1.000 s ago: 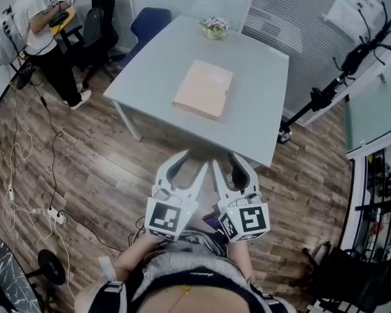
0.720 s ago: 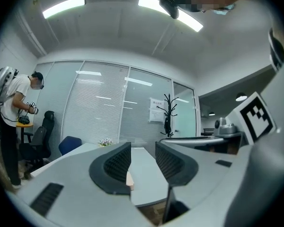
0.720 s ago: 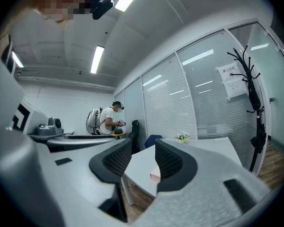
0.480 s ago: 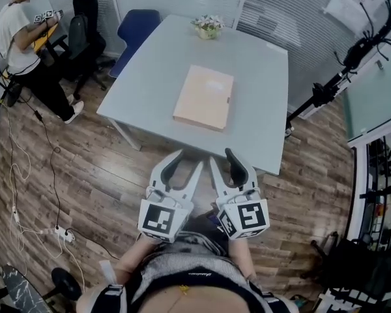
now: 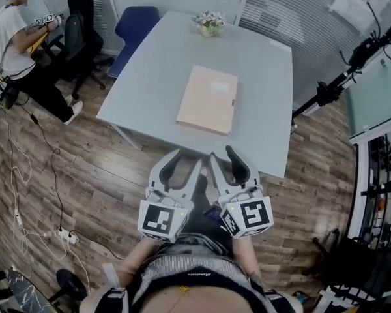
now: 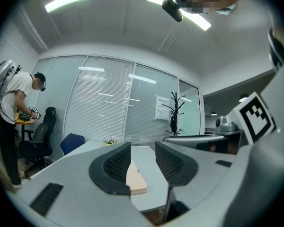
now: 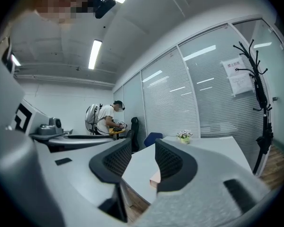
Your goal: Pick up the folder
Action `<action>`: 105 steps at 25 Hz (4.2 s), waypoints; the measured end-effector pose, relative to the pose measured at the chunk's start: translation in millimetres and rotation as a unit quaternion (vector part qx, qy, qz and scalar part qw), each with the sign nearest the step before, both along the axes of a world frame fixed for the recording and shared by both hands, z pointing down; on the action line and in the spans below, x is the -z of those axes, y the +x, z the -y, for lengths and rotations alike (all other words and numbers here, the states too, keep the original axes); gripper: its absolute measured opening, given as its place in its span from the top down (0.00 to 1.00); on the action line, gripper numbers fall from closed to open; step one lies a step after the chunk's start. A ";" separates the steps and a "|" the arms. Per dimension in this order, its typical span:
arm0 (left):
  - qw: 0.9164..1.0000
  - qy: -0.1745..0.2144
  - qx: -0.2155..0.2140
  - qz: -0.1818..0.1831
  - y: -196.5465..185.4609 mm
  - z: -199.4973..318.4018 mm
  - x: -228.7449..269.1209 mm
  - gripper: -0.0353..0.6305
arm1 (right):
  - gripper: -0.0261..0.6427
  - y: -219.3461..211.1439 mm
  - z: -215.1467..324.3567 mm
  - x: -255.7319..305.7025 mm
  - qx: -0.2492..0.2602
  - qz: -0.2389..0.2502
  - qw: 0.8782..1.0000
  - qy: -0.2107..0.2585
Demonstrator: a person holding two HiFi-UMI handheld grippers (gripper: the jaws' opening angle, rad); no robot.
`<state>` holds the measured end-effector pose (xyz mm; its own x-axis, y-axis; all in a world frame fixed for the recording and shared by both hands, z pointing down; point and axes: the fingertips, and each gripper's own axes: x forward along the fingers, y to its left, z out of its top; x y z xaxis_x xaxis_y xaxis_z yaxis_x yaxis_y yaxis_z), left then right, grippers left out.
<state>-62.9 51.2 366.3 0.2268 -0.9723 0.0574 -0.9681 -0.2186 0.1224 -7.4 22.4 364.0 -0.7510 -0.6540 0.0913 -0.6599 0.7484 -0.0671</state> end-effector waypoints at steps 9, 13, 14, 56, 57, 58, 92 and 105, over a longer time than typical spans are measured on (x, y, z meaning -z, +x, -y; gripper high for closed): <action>1.000 -0.011 0.006 0.003 -27.3 64.5 -9.4 0.73 | 0.73 -33.7 61.9 -6.0 0.021 -0.005 1.000 -0.001; 1.000 -0.002 0.003 0.006 -38.6 106.7 -9.6 0.73 | 0.73 -46.5 100.6 -3.0 0.021 0.000 1.000 -0.001; 1.000 0.007 0.004 0.010 -41.5 117.8 -10.1 0.73 | 0.72 -48.8 110.3 -1.7 0.020 0.001 1.000 0.000; 0.987 -0.116 -0.113 0.007 -58.7 349.8 -89.7 0.73 | 0.68 -20.4 322.4 -111.5 -0.130 -0.011 0.978 -0.160; 0.986 -0.127 -0.112 0.007 -64.4 353.3 -99.6 0.73 | 0.68 -20.1 325.9 -120.5 -0.136 -0.017 0.976 -0.167; 0.984 -0.141 -0.110 0.005 -70.3 356.2 -110.6 0.73 | 0.68 -19.4 329.1 -130.3 -0.143 -0.029 0.974 -0.172; 0.910 -0.383 -0.088 -0.133 -117.6 375.4 -320.2 0.56 | 0.55 18.2 351.4 -329.6 -0.171 0.003 0.907 -0.385; 0.962 -0.236 -0.083 -0.114 -107.8 388.4 -164.4 0.57 | 0.55 33.5 358.7 -178.4 -0.195 0.029 0.948 -0.250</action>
